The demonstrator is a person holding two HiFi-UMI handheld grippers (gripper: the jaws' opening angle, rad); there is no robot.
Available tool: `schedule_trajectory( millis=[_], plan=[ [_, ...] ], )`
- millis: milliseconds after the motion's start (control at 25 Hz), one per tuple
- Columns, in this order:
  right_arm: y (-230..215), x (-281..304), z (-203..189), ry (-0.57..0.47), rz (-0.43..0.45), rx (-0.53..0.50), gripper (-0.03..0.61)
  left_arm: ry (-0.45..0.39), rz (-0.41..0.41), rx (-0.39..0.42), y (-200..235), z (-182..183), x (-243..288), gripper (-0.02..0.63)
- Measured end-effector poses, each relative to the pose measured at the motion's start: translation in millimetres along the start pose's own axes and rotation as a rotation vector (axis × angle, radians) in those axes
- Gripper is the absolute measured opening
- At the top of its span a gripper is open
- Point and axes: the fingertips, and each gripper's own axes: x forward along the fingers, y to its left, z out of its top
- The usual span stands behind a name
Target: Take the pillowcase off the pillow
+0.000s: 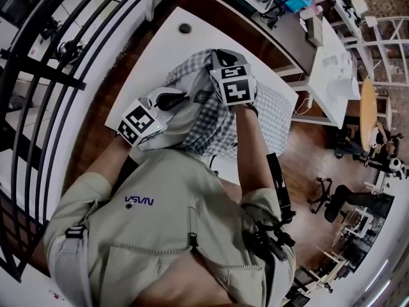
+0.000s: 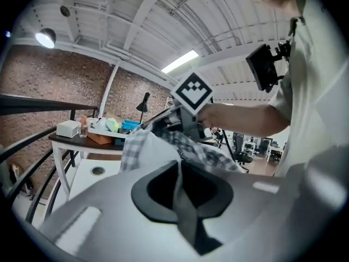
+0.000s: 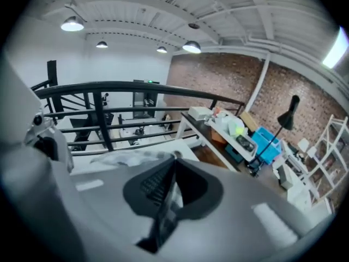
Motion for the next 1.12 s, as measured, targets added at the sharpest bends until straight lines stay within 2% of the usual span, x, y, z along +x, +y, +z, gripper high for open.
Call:
schedule_trajectory(
  millis=[160, 280, 400, 520, 600, 760, 840, 920, 1040, 1120],
  plan=[
    [-35.7, -1.1, 3.0, -0.007, -0.127, 0.036, 0.006, -0.049, -0.062, 0.088, -28.1, 12.4, -16.9, 0.021],
    [-61.6, -3.5, -20.1, 0.056, -0.204, 0.065, 0.006, -0.097, -0.057, 0.088, -35.2, 22.8, -30.8, 0.021],
    [-92.5, -15.3, -59.5, 0.137, -0.289, 0.103, 0.006, -0.166, 0.012, -0.003, -10.9, 24.5, -48.8, 0.02],
    [-107.1, -29.3, -110.5, 0.215, -0.336, 0.204, 0.006, -0.209, 0.069, -0.074, 23.0, 20.3, -66.0, 0.02],
    [-109.5, -33.1, -131.4, 0.224, -0.345, 0.24, 0.006, -0.211, 0.082, -0.116, 42.8, 12.5, -67.9, 0.02],
    [-93.2, -22.3, -157.6, 0.282, -0.338, 0.212, 0.006, -0.168, 0.122, -0.245, 82.8, -18.7, -42.9, 0.021],
    [-84.4, -11.0, -154.4, 0.272, -0.314, 0.167, 0.006, -0.13, 0.151, -0.268, 96.9, -32.6, -26.7, 0.025],
    [-80.6, -6.2, -149.8, 0.238, -0.293, 0.17, 0.013, -0.105, 0.177, -0.264, 105.0, -37.2, -18.0, 0.038],
    [-84.9, -23.9, -135.1, 0.114, -0.285, 0.251, 0.093, -0.098, 0.205, -0.232, 107.8, -30.6, -21.6, 0.056],
    [-85.1, -50.6, -116.8, 0.009, -0.303, 0.295, 0.097, -0.092, 0.221, -0.198, 106.4, -24.2, -31.1, 0.094]
  ],
)
